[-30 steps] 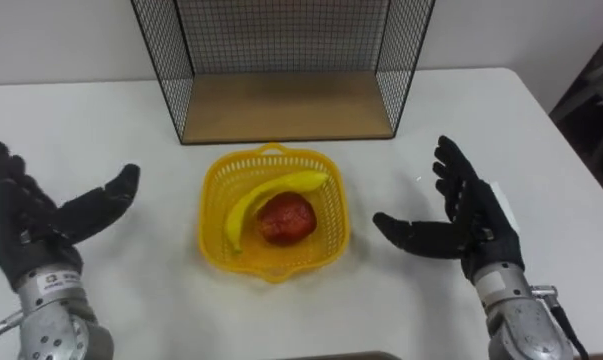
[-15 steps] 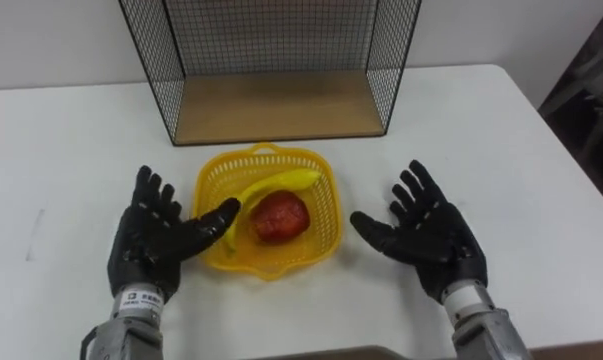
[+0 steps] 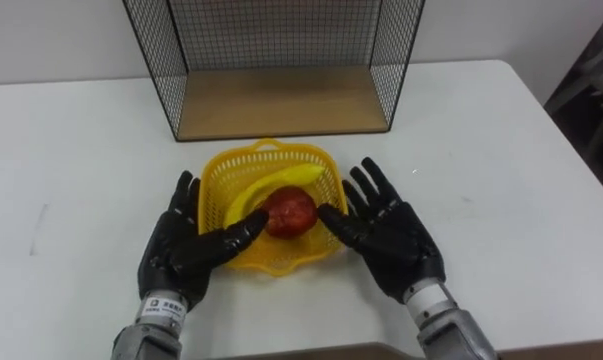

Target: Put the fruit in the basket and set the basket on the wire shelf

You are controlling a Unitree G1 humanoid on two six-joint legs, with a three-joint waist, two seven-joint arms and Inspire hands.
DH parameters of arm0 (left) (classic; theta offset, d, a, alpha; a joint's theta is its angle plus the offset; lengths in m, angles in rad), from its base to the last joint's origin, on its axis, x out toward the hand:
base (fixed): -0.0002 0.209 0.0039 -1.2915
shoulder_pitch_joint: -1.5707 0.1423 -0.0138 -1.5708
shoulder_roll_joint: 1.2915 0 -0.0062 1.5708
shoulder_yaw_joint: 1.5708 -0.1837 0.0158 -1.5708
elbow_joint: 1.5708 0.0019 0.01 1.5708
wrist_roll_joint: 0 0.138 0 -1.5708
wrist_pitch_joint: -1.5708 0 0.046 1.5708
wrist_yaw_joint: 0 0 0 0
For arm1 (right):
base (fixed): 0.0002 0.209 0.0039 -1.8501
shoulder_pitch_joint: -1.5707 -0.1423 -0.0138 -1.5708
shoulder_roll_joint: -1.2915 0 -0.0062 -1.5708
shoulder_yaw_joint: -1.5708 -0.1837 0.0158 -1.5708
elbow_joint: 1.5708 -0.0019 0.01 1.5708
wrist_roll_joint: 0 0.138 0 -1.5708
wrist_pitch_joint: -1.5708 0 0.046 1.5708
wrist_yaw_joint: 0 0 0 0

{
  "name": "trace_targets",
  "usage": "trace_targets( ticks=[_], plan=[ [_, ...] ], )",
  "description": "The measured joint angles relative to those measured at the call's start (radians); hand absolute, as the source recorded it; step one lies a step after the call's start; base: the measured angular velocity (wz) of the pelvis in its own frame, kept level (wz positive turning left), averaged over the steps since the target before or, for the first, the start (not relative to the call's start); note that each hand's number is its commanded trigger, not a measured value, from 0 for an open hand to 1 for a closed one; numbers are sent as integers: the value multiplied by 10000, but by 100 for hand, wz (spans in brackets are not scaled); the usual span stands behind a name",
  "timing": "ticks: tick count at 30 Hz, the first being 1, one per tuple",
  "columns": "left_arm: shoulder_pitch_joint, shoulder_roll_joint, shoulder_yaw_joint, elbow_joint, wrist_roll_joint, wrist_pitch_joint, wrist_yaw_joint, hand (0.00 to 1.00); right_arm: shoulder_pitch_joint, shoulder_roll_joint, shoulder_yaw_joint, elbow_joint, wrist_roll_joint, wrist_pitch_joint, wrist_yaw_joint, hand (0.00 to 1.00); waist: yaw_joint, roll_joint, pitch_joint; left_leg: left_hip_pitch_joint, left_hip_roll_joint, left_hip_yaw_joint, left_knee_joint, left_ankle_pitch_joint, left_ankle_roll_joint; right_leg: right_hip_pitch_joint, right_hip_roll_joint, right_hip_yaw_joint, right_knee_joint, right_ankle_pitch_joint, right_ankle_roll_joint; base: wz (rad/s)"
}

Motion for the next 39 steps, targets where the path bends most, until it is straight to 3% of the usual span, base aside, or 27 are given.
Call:
trace_targets(
  ticks=[11,23,32,36,39],
  plan=[
    [-24,-40,2,59,3,-1,-190,0,-12,3,245,15,-152,-27,38,0,-5,10,-24,-80,1,-17,46,0,0,-50,-5,-42,12,4,-6,0],
    [-158,-59,-97,218,-20,-101,-75,0,-404,-18,270,285,-1692,-33,99,0,-10,-103,-78,-108,-1,-68,94,0,0,-17,-6,-103,-13,4,-6,1],
    [-435,-65,-252,219,-6,-88,113,0,-614,-20,334,355,-1722,-49,-135,0,-21,-149,-35,-108,0,-88,112,0,0,-5,-4,-109,-11,4,-6,0],
    [-662,-78,-355,220,-2,-87,113,0,-665,-18,329,374,-1722,-189,-402,0,-50,-239,21,-125,-1,-94,114,0,0,-8,-4,-110,-22,5,-7,0],
    [-822,-80,-537,218,19,-88,123,0,-796,-17,323,368,-1826,-314,-639,0,-65,-242,13,-265,0,-89,133,0,-1,-179,-4,-99,22,8,-12,0]
  ],
)
